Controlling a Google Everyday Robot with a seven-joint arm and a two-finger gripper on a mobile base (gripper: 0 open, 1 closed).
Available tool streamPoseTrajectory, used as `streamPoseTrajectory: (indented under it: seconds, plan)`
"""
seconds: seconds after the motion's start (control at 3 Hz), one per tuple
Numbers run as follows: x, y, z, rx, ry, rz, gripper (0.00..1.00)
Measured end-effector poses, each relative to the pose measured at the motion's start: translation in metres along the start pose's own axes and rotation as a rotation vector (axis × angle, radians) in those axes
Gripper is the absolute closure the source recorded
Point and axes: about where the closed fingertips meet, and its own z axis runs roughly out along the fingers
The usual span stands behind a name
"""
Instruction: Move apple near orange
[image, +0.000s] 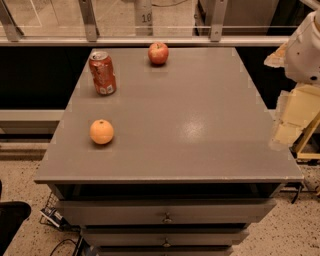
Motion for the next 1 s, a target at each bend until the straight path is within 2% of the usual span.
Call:
streamPoseTrajectory:
  seconds: [0.33,0.67,1.0]
  plan:
    - [0.0,0.0,0.0,0.0,0.0,0.0,0.0]
    - [0.003,-0.017,-0.004,0.073,-0.045,0.053,0.0]
    - [0.018,-0.046,0.006,0.151,-0.179,0.187,0.0]
